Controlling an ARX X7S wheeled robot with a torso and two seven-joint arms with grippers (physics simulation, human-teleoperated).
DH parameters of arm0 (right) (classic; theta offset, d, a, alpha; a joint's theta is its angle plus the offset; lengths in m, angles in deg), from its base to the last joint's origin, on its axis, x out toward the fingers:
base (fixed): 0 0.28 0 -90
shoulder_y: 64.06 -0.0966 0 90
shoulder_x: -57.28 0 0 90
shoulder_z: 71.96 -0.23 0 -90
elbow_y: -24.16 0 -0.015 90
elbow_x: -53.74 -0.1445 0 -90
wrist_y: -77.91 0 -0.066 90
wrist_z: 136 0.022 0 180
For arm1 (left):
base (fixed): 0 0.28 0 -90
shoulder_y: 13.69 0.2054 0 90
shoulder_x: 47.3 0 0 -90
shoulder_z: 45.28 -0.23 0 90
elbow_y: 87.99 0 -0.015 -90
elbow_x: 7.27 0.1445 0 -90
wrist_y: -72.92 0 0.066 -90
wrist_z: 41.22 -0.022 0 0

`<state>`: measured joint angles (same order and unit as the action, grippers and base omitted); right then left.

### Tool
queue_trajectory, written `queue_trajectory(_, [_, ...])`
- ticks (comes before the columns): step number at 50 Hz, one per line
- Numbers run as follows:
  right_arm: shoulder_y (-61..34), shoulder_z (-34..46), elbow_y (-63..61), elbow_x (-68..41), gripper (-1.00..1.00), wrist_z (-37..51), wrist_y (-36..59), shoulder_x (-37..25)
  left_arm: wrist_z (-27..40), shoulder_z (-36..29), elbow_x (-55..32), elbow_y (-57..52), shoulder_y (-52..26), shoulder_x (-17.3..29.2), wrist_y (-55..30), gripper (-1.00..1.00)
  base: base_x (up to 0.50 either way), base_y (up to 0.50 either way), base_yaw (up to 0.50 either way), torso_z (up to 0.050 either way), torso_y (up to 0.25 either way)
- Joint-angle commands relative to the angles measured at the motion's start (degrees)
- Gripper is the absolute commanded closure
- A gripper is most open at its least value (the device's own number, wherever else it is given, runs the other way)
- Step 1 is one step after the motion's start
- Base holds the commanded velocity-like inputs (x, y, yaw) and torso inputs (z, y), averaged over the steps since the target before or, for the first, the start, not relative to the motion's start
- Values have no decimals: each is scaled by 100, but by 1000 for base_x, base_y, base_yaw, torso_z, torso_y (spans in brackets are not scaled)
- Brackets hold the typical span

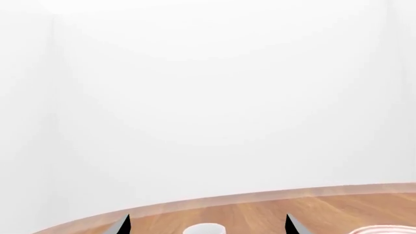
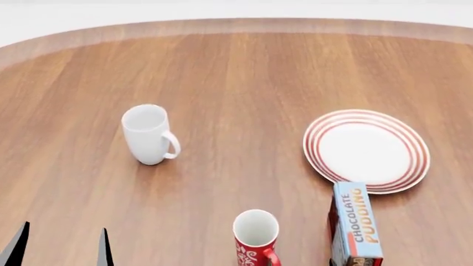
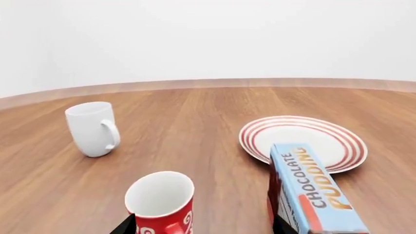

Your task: Pick up the red mug and put it on the plate

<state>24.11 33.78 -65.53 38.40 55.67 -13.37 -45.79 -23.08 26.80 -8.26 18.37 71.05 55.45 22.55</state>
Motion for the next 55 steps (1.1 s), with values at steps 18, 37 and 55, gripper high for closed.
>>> queue_trajectory(18, [-4, 61, -3, -57, -100, 49, -19, -50, 69, -62, -12, -10, -10, 41, -19, -100, 152, 0, 0, 0, 0])
queue_trajectory(37, [-18, 107, -12, -101, -100, 87, -3, -83, 88, -108, -46, -10, -20, 68, -19, -100, 152, 0, 0, 0, 0])
queue_trajectory(55, [-23, 137, -11, -146, -100, 124, -19, -116, 119, -148, -61, -12, -28, 94, -24, -100, 152, 0, 0, 0, 0])
